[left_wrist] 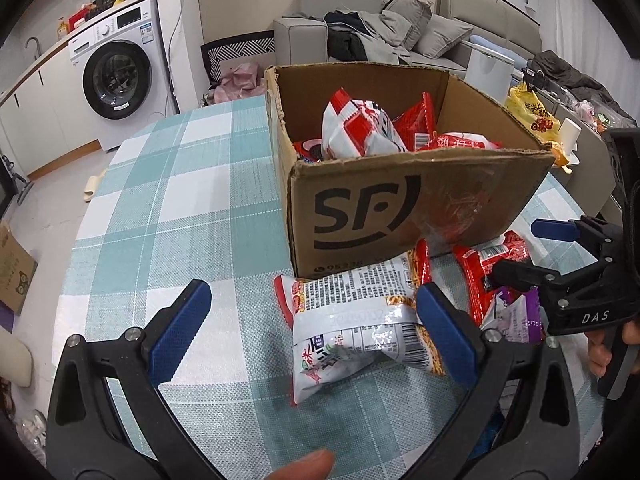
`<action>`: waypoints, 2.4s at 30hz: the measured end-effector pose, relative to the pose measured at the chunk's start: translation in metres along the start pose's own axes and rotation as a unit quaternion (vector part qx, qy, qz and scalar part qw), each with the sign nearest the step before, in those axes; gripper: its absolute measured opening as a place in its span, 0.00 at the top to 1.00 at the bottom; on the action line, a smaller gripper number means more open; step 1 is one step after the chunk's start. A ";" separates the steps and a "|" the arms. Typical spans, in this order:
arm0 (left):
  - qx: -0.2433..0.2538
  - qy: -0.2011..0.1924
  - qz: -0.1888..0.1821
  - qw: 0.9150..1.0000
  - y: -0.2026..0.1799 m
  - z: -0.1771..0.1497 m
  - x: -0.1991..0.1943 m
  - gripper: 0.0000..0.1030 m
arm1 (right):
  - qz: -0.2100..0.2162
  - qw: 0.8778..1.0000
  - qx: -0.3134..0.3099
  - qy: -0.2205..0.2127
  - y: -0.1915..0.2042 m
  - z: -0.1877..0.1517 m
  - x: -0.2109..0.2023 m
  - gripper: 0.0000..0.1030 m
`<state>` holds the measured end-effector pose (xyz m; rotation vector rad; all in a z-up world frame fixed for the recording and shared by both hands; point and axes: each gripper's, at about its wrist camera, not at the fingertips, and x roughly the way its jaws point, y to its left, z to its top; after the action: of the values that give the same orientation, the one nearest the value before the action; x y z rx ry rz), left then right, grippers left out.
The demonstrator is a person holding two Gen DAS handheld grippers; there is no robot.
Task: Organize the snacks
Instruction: 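Move both grippers back to the snacks beside the box, then grasp the white noodle bag with the left gripper while the right grasps the red biscuit pack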
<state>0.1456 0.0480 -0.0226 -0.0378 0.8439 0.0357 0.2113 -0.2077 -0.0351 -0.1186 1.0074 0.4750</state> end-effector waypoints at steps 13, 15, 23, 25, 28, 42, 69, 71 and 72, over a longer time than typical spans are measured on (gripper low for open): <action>0.019 0.026 -0.013 0.999 -0.009 -0.006 0.017 0.01 | 0.006 1.000 -0.015 0.012 0.006 0.000 0.012 0.00; 0.021 0.029 -0.015 0.999 -0.011 -0.007 0.020 0.01 | -0.001 1.000 -0.012 0.014 0.001 0.001 0.013 0.01; 0.010 0.039 -0.026 0.999 -0.010 -0.009 0.028 0.01 | -0.002 0.999 -0.026 0.027 -0.003 -0.004 0.010 0.00; 0.003 0.042 -0.032 0.999 -0.007 -0.009 0.030 0.01 | 0.002 0.999 -0.032 0.028 -0.002 -0.005 0.010 0.00; -0.009 0.047 -0.041 0.998 -0.003 -0.009 0.034 0.01 | 0.007 0.999 -0.040 0.026 0.005 -0.009 0.007 0.02; -0.004 0.062 -0.071 0.996 -0.005 -0.012 0.042 0.16 | 0.025 0.998 -0.062 0.020 0.009 -0.015 0.001 0.23; 0.011 0.031 -0.093 0.995 -0.009 -0.010 0.012 0.40 | 0.078 0.994 -0.072 0.004 0.013 -0.008 -0.020 0.55; 0.012 0.027 -0.094 0.995 -0.010 -0.009 0.009 0.40 | 0.082 0.994 -0.074 0.003 0.014 -0.007 -0.024 0.55; 0.012 0.026 -0.094 0.995 -0.011 -0.009 0.007 0.40 | 0.083 0.994 -0.074 0.001 0.015 -0.007 -0.025 0.55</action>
<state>0.1442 0.0371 -0.0337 -0.0959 0.8904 -0.1538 0.1883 -0.2045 -0.0157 -0.1690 0.9886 0.7023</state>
